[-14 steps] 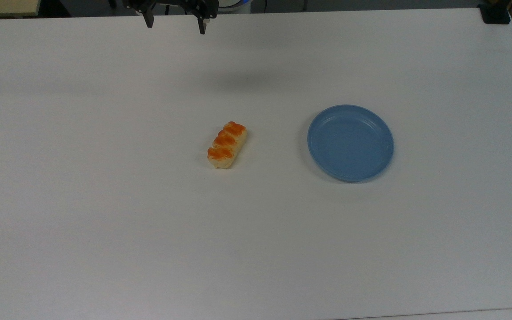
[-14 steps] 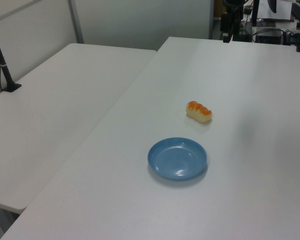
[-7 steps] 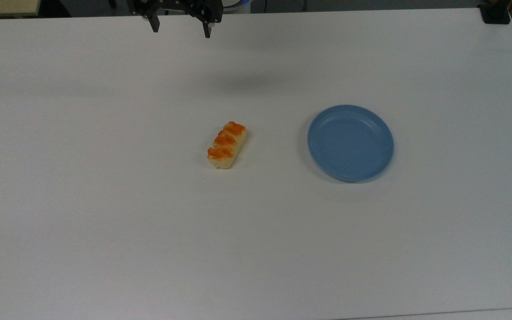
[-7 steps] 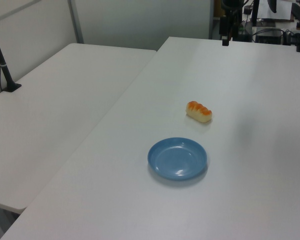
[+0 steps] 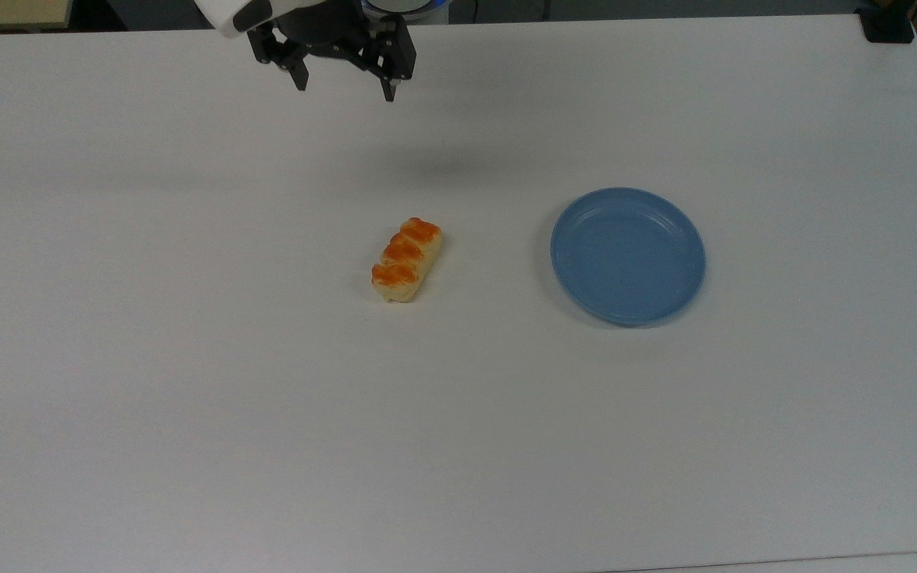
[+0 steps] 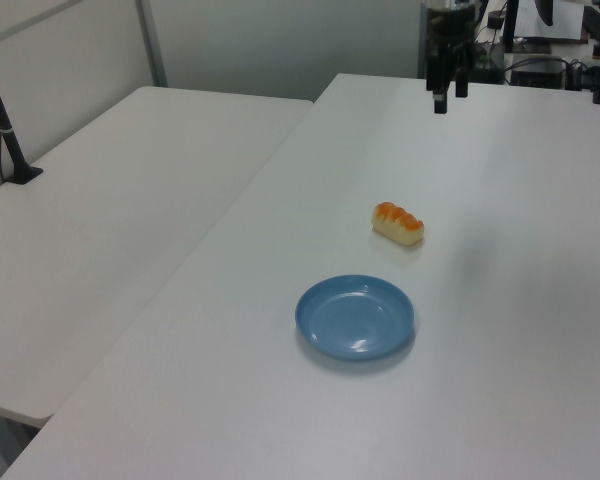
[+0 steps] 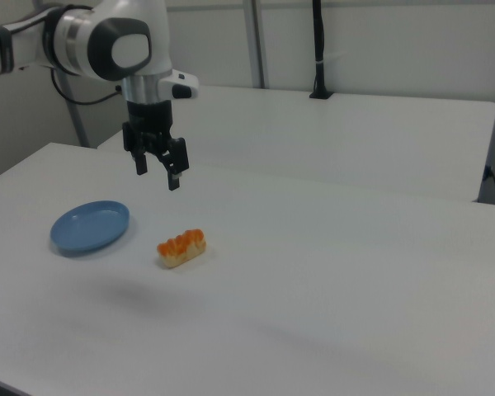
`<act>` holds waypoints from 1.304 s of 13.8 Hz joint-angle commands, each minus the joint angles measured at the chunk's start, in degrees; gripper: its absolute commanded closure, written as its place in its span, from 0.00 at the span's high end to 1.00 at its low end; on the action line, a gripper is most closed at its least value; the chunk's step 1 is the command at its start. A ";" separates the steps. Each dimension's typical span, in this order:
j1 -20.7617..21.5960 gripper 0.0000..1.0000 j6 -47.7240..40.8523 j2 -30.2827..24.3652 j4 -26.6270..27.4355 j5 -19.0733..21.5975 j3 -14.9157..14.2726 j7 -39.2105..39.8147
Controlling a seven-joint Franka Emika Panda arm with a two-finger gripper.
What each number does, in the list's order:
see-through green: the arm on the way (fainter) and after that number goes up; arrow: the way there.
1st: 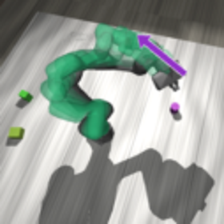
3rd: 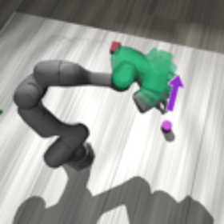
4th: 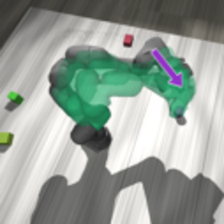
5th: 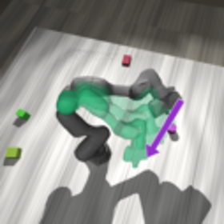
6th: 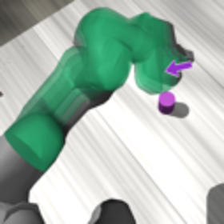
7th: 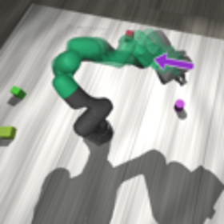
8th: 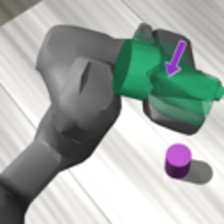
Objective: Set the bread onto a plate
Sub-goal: 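Move the open gripper over the orange-glazed bread roll and lower it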
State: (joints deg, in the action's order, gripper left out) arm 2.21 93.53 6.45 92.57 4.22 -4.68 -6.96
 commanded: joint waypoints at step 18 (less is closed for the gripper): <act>8.24 0.97 16.23 16.22 3.40 -5.62 -0.24 -21.94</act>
State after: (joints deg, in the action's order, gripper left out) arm 8.07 106.76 20.01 95.24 1.44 -4.40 -24.55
